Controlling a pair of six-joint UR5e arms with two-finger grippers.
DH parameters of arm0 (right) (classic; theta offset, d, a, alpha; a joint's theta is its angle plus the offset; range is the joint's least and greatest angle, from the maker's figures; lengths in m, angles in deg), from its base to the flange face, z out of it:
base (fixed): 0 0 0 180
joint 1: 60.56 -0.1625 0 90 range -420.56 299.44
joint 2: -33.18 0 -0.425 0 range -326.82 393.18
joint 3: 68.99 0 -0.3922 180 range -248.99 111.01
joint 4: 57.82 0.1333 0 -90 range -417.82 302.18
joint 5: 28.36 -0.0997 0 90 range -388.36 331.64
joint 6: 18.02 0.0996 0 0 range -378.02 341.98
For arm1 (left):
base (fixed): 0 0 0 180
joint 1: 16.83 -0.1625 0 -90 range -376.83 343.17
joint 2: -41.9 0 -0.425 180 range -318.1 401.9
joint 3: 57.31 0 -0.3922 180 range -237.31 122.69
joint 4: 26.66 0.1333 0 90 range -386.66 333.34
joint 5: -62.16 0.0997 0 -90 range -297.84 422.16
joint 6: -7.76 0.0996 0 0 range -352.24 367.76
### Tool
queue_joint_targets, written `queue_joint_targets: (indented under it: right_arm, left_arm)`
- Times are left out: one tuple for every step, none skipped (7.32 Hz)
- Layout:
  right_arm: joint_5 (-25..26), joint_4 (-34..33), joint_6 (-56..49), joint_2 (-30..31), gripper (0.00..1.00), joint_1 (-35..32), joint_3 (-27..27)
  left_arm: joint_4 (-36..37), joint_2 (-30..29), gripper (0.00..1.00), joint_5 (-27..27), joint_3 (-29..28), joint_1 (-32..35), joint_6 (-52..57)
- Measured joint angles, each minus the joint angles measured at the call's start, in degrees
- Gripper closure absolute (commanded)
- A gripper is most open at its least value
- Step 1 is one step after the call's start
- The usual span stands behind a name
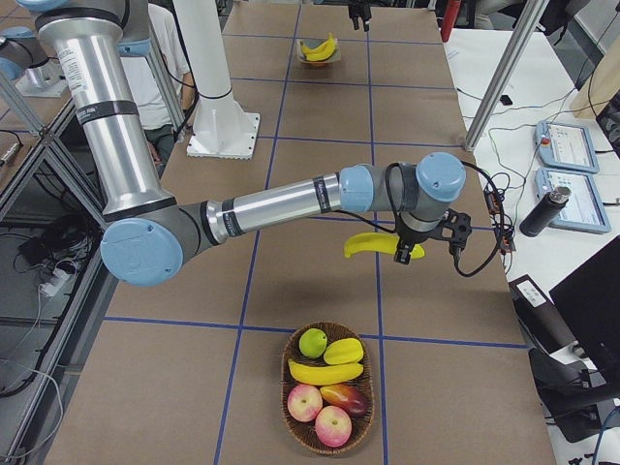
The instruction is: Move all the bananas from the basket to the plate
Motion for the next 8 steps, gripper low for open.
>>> queue_joint_targets:
  right_arm:
    - [-1.46,3.37,12.68,-1.42,1.00,2.74,-1.73]
    - [-1.88,8.02,24.56,-2.88,1.00,5.76,-2.75]
    - [-1.59,12.61,35.18,-4.48,1.00,8.76,-3.06]
    - [-0.46,16.01,44.46,-6.37,1.00,11.63,-3.08]
    - [1.55,18.20,52.72,-8.75,1.00,14.33,-3.02]
    - [3.84,19.99,60.32,-11.20,1.00,16.78,-2.90]
    - [6.17,22.18,67.99,-13.30,1.00,19.01,-2.77]
    - [9.15,24.86,76.28,-15.05,1.00,21.35,-2.73]
  left_arm:
    - [0.09,-2.95,0.00,-0.02,-1.68,0.01,-3.50]
    - [0.12,-6.03,0.00,-0.03,-3.44,0.00,-7.51]
    - [0.13,-8.78,0.00,-0.03,-4.89,-0.04,-11.77]
    - [0.12,-11.41,0.00,-0.01,-5.94,-0.12,-17.07]
    - [0.03,-14.05,0.00,0.05,-6.59,-0.46,-23.33]
    - [-0.03,-16.69,0.00,0.21,-7.19,-1.58,-29.39]
    - [-0.09,-19.64,0.00,0.48,-8.27,-3.10,-35.21]
    - [-0.13,-22.67,0.00,0.81,-9.54,-4.37,-41.13]
